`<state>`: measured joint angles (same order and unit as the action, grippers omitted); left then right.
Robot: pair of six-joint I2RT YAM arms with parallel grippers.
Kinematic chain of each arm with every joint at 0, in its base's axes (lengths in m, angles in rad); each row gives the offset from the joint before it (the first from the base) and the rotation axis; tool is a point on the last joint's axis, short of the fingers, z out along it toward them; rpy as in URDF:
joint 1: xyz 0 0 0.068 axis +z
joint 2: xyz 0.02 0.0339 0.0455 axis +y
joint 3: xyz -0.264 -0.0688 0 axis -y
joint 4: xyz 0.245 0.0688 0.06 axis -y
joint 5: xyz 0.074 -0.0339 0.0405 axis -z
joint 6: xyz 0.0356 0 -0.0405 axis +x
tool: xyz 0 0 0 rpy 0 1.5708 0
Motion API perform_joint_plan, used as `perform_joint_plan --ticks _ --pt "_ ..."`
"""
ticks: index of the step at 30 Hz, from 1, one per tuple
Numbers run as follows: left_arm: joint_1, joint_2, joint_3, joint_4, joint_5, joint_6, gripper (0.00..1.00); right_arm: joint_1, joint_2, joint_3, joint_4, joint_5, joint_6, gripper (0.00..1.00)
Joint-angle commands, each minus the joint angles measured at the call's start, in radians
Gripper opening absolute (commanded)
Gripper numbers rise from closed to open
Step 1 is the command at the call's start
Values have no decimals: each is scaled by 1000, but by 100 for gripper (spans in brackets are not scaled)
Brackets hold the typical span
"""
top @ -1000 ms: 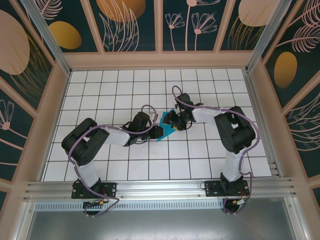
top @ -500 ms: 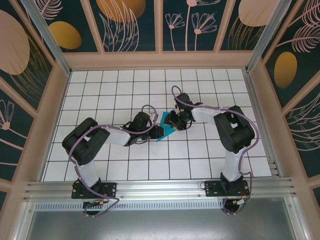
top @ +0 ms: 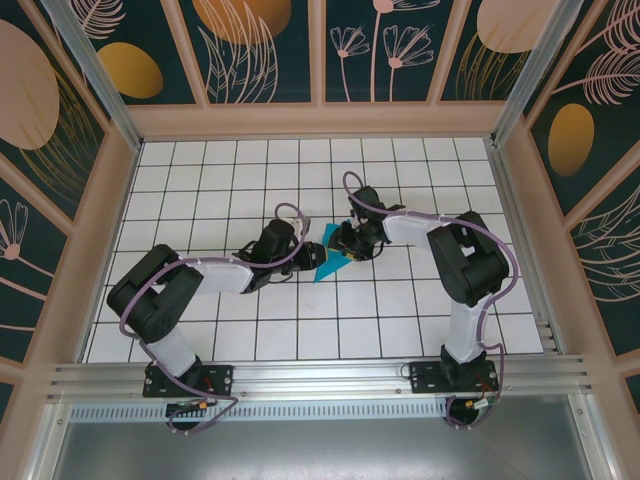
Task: Fold a paper plane with a square sheet of paper (pick it up from the middle)
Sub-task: Fourth fold the wing at the center of the table.
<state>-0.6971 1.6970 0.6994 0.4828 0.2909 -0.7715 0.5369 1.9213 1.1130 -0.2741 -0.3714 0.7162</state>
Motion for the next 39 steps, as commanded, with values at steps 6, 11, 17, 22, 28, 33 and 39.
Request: perform_joint_plan --ticks 6,11,17,22,28,33,39 --pt "5 83 12 31 57 -17 19 -11 162 -73 -84 238 8 44" --pt "5 98 17 29 50 -7 19 -13 150 -81 -69 222 7 44" --pt "5 118 31 20 39 10 18 -21 121 -104 -40 190 2 44" --pt "6 136 44 14 34 21 18 -31 84 -129 6 155 -12 46" --pt "7 139 54 6 22 33 17 -35 75 -145 23 146 -22 56" --pt "8 137 55 -12 -3 43 16 -32 104 -119 -32 201 -16 56" --pt "8 145 60 -26 -15 51 16 -30 131 -101 -72 242 -6 56"
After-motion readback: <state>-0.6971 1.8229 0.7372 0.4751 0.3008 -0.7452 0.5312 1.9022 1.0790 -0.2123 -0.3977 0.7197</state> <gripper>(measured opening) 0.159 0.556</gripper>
